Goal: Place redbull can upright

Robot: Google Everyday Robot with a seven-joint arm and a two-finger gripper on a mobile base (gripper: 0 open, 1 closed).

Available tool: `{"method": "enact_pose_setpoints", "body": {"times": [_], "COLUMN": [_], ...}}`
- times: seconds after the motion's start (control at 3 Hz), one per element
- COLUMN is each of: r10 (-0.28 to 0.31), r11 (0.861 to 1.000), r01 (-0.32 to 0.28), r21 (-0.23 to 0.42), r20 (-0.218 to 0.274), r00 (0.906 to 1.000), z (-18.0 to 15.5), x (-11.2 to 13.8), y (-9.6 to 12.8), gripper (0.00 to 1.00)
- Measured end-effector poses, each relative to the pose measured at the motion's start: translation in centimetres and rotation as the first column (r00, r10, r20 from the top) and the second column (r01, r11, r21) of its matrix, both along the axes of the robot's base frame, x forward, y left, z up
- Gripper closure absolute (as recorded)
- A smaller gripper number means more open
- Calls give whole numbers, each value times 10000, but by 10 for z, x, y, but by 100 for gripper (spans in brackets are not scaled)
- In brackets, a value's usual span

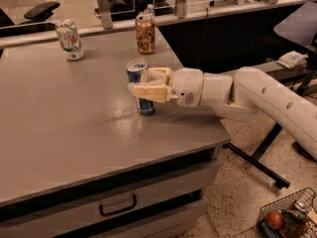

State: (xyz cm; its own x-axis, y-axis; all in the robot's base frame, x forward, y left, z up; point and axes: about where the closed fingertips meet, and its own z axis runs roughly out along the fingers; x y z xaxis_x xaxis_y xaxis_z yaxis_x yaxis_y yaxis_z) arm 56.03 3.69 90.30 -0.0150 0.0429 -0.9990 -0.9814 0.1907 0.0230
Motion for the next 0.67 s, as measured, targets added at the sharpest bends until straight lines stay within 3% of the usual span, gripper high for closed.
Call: {"method": "enact_pose_setpoints", "body": {"times": [0.67], "r10": [-147], "r11": [9995], "r01": [148], "r21": [-290], "r20": [29], "r00": [9999], "z": [-4], "x": [-4], "y": [-20], "gripper": [0]}}
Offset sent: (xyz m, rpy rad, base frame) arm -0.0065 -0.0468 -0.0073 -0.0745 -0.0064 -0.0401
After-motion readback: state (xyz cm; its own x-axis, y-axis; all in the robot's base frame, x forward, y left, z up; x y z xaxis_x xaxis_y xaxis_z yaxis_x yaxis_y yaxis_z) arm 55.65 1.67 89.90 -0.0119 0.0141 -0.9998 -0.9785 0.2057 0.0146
